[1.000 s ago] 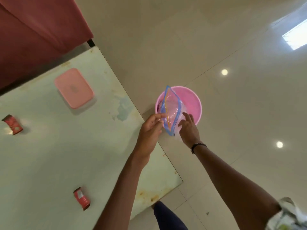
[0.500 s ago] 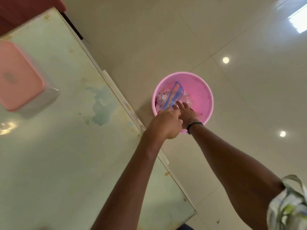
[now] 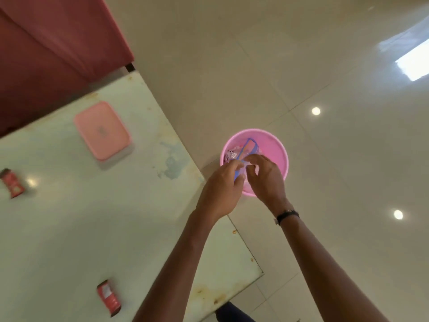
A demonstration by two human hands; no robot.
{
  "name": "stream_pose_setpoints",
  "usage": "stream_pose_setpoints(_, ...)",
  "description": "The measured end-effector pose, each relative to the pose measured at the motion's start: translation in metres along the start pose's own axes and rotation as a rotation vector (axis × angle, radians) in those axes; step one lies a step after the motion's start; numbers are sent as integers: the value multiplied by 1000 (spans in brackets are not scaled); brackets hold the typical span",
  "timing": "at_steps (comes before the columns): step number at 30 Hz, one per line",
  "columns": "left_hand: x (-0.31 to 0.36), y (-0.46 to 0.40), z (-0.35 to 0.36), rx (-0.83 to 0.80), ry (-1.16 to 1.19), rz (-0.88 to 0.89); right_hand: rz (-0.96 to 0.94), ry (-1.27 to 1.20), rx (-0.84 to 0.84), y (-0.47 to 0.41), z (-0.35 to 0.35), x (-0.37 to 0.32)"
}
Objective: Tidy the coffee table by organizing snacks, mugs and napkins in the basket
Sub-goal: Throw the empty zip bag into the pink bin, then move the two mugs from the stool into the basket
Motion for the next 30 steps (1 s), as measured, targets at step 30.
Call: stream_pose_setpoints(30, -325, 547, -276, 703, 737, -467, -262, -324, -429, 394, 244, -400)
Point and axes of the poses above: each hand's wrist, its own y-axis away from the middle knuckle, its own z-axis out of the palm, x = y × z, the point moved 9 cm from there along -y, towards the middle knuckle, and after that the axes turned 5 degrees about -y, right-handed, at the moved point
